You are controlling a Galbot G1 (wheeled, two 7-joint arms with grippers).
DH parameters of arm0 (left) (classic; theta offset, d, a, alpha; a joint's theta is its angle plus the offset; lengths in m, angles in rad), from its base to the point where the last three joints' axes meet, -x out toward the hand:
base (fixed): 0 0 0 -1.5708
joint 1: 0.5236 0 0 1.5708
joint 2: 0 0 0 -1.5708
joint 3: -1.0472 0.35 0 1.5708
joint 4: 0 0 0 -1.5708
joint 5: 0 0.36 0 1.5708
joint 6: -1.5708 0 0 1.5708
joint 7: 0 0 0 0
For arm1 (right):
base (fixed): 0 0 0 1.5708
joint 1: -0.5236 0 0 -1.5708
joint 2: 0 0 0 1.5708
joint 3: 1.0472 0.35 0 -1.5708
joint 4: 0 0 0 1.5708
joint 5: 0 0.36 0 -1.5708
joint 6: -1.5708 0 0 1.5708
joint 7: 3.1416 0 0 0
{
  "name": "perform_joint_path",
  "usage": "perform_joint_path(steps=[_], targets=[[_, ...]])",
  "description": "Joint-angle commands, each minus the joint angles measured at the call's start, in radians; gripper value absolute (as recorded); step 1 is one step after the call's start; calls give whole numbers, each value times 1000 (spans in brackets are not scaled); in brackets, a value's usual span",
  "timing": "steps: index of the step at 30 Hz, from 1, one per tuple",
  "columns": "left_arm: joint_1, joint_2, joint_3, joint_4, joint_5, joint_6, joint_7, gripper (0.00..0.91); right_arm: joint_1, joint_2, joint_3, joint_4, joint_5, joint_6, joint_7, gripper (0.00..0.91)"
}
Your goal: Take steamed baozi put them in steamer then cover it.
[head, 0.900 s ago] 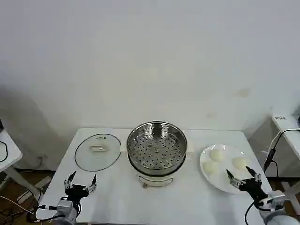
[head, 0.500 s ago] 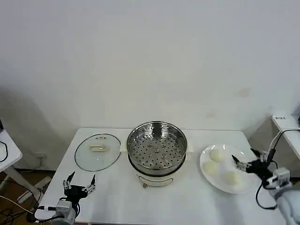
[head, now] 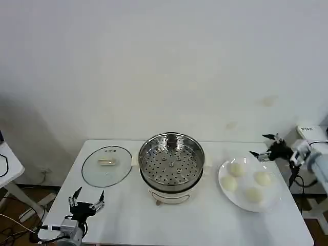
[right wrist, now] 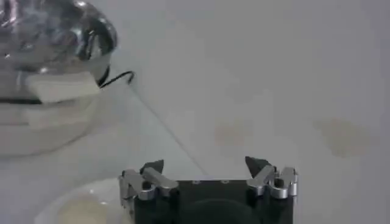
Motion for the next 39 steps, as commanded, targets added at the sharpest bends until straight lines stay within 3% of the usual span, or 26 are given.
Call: perform_joint_path(steps=[1, 3, 4, 6, 8, 12, 23, 39], targets=[[0, -10, -5, -9, 2, 1, 1, 907, 486, -33, -429, -251, -179, 121, -359, 907], [1, -13, -5, -11, 7, 1, 0, 907, 544, 3, -509, -331, -195, 216, -389, 907], [0, -14, -4, -11, 10, 3, -1, 907, 569, 27, -530, -368, -194, 308, -409, 907], [1, -15, -2, -15, 12, 6, -2, 907, 599, 59, -577, -417, -198, 358, -413, 907], [3, -15, 1, -21, 12, 7, -1, 907, 605, 70, -596, -420, -207, 353, -410, 907], [9, -15, 2, -39, 9, 6, 3, 907, 580, 147, -609, -439, -311, 350, -391, 907], [25, -19, -14, -61, 2, -7, 8, 907, 477, 274, -506, -495, -543, 373, -386, 907], [43, -22, -22, -74, 6, -12, -11, 907, 414, 347, -421, -570, -642, 394, -366, 907]])
